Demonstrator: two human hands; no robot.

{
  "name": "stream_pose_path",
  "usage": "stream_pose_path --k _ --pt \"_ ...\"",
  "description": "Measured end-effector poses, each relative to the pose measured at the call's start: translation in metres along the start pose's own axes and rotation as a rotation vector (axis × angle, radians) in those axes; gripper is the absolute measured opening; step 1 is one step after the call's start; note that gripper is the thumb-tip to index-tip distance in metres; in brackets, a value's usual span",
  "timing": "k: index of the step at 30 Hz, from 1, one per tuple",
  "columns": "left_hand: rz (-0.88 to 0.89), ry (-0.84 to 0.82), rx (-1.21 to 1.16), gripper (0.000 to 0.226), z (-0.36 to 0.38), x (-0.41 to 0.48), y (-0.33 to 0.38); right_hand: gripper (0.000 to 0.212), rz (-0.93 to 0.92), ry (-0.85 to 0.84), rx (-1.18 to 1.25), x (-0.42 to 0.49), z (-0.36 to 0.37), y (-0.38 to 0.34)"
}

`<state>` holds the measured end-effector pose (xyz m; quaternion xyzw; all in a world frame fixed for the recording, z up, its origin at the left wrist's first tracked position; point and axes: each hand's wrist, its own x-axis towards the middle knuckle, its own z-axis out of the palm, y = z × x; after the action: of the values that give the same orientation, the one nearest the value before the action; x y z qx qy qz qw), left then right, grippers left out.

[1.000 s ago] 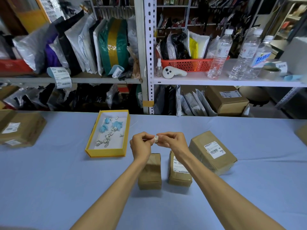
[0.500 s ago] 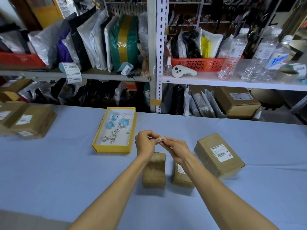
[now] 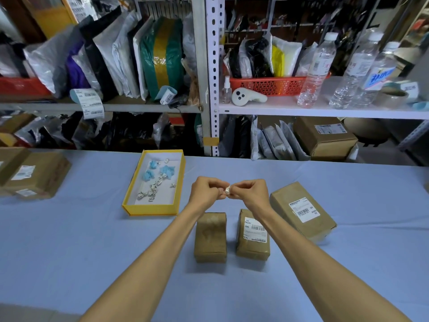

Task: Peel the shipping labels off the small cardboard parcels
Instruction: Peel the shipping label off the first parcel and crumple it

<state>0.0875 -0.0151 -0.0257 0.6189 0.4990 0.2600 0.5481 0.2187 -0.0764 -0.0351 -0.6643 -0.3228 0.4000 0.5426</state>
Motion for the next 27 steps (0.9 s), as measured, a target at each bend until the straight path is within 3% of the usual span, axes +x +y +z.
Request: stream_pose_path --k 6,9,13,19,27 --pt "0.139 0.134 0.095 0.013 0.02 -0.006 -0.001 0.01 -0.067 0.022 -0.2 0.004 -0.006 -0.009" --pt "0.155 0.145 0.123 0.022 0.019 -0.002 0.002 0.006 -0.068 0.021 -0.171 0.008 -0.008 -0.008" --pt "0.215 0.086 0.272 0.013 0.013 0.013 0.002 0.011 -0.065 0.002 -0.243 0.008 -0.007 -0.011" --pt "0.292 -0.164 0.287 0.011 0.044 0.018 0.017 0.01 -0.021 0.204 -0.341 -0.011 -0.04 -0.013" --pt "0.537 -0.684 0.302 0.012 0.169 -0.03 0.071 0.006 0.097 0.762 -0.307 -0.115 -0.151 -0.02"
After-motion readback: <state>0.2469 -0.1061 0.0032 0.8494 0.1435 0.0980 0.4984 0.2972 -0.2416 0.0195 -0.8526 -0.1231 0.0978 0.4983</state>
